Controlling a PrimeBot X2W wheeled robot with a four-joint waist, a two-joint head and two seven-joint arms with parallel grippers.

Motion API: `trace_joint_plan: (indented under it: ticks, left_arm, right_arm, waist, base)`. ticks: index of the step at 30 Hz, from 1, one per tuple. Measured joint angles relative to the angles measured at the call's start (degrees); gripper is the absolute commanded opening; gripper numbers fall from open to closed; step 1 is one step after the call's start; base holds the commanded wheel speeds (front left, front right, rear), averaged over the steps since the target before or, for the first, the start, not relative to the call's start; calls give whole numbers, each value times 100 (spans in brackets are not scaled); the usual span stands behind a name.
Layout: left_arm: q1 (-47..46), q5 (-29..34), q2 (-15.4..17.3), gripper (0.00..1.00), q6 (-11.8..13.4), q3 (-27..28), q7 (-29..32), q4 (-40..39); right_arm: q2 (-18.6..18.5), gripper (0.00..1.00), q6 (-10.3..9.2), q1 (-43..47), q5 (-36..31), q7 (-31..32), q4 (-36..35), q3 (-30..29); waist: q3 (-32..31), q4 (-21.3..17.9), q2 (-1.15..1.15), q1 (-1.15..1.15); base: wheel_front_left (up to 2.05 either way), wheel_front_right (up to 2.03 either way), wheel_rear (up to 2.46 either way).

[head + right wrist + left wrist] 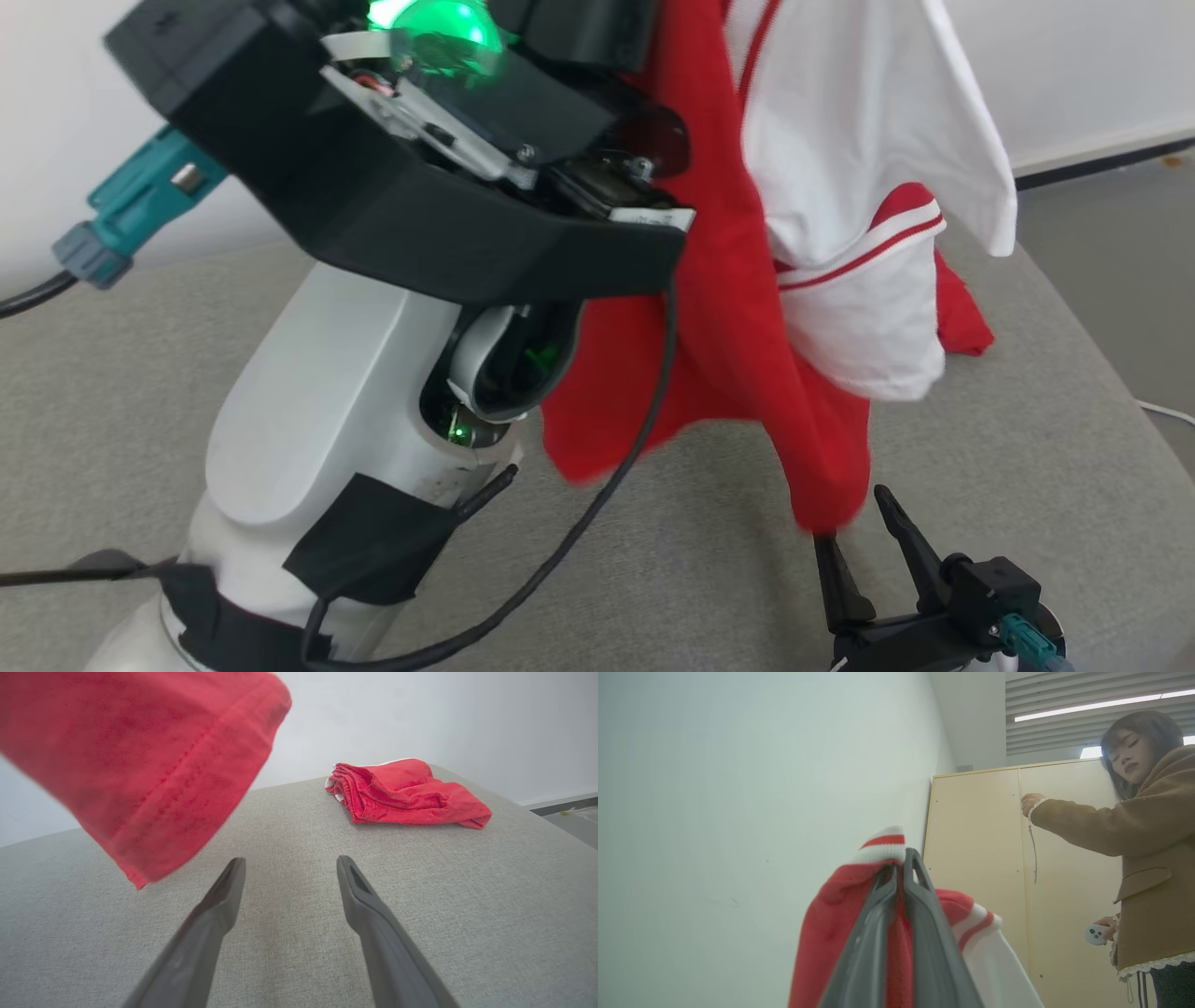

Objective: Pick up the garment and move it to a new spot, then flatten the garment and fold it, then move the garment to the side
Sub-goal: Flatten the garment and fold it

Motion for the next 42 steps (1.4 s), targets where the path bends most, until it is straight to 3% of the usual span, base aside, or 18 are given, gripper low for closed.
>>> trace_joint_plan:
  ticks: [3, 6, 14, 24, 25, 26, 28, 29, 30, 31, 38, 42]
  left_arm:
    - [299, -87, 46, 0, 108, 138, -22, 118]
    - [1126, -192, 303, 0, 203, 308, -45, 465]
    - [3233, -337, 1009, 0, 290, 648, -90, 2187]
    - [4121, -132, 965, 0, 160, 1993, -113, 2553]
    - [4183, -96, 922, 5, 145, 2119, -113, 2552]
    - [4243, -66, 878, 25, 135, 2237, -113, 2540]
    - [4346, -13, 800, 29, 86, 2486, -113, 2536]
    - [4402, 36, 760, 40, 92, 2606, -113, 2527]
    - [4474, 112, 712, 63, 131, 2697, -113, 2508]
    - [4553, 145, 654, 100, 148, 2786, -113, 2505]
    - [5002, 381, 523, 100, 269, 3617, -113, 2335]
    - [5141, 846, 477, 100, 113, 3545, -114, 2072]
  right_arm:
    - [1, 100, 0, -2, 0, 0, -27, 2]
    - [0, 100, 0, 5, 0, 34, -29, 5]
    - [3, 100, 0, -18, -57, 48, -85, -7]
    - [2, 100, 0, -9, -112, 148, -166, -4]
    - [2, 100, 0, -9, -133, 154, -181, 4]
    - [2, 100, 0, -9, -148, 170, -197, 0]
    - [2, 100, 0, -8, -154, 188, -223, 2]
    - [1, 100, 0, -8, -166, 196, -232, 2]
    - [1, 100, 0, -5, -174, 205, -244, 8]
    - [3, 100, 0, 2, -180, 231, -257, 13]
    - [1, 100, 0, 44, -210, 304, -367, -12]
    - [2, 100, 0, 97, -236, 352, -417, -38]
  waist:
    - [-4, 153, 0, 0]
    - [2, 324, 0, 0]
    - [44, 740, 0, 0]
    - [45, 1076, 0, 0]
    - [36, 1098, 0, 0]
    - [27, 1118, 0, 0]
    - [9, 1159, 0, 0]
    - [-1, 1177, 0, 0]
    - [-13, 1193, 0, 0]
    - [-25, 1208, 0, 0]
    - [-72, 1297, 0, 0]
    - [-75, 1317, 0, 0]
  base:
    - [0, 0, 0]
    - [0, 0, 0]
    - [0, 0, 0]
    - [0, 0, 0]
    - [0, 0, 0]
    - [0, 0, 0]
    - [0, 0, 0]
    - [0, 0, 0]
    - [0, 0, 0]
    - [0, 0, 0]
    - [0, 0, 0]
    - [0, 0, 0]
